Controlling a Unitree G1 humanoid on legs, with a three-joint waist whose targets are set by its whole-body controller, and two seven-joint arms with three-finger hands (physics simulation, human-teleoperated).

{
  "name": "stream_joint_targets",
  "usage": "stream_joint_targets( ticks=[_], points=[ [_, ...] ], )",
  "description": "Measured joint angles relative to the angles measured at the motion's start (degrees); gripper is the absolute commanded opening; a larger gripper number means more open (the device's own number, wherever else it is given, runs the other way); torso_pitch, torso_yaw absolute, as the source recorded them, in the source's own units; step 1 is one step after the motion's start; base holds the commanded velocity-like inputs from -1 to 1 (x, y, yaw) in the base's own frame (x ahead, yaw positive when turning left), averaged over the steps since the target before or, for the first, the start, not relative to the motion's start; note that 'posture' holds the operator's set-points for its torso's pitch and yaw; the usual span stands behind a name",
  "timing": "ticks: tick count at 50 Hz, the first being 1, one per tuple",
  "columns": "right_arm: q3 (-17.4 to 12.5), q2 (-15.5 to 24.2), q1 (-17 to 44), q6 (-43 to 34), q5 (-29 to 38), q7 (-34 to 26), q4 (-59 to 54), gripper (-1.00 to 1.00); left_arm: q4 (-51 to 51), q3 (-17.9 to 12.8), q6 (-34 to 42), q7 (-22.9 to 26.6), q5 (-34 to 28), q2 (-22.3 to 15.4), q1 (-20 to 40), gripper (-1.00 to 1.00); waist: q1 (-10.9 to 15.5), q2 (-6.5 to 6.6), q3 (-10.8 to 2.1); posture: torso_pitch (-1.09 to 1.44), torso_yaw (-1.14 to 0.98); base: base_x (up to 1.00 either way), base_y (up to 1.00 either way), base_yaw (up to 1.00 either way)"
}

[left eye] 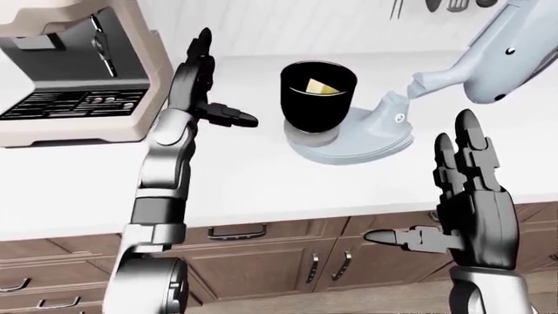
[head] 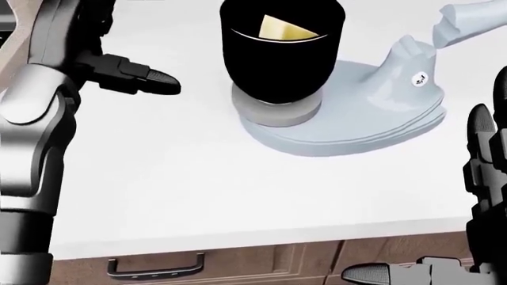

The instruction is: Place the cheese in the stand mixer bowl.

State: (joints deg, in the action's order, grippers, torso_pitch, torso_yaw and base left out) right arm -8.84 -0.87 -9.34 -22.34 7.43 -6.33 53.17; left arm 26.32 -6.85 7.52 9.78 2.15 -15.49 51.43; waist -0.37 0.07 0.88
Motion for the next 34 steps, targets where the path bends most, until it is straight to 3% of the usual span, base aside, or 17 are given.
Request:
stream_joint_targets(
  ticks=[23,34],
  points=[
    [0.09,-0.06,-0.19,-0.23,0.1,0.08,0.3,1.0,-6.68,-1.83,3.22,-1.06,1.05,-2.87,-3.0,1.0,0.15,0.01,0.13,0.0,0.0,0.0,0.0,0.0],
    [0.31,-0.06,-0.25,-0.61,0.24,0.06,0.67,1.0,-19.09,-4.01,7.35,0.24,1.82,-4.04,-11.16,1.0,0.23,0.14,0.16,0.0,0.0,0.0,0.0,0.0]
  ],
)
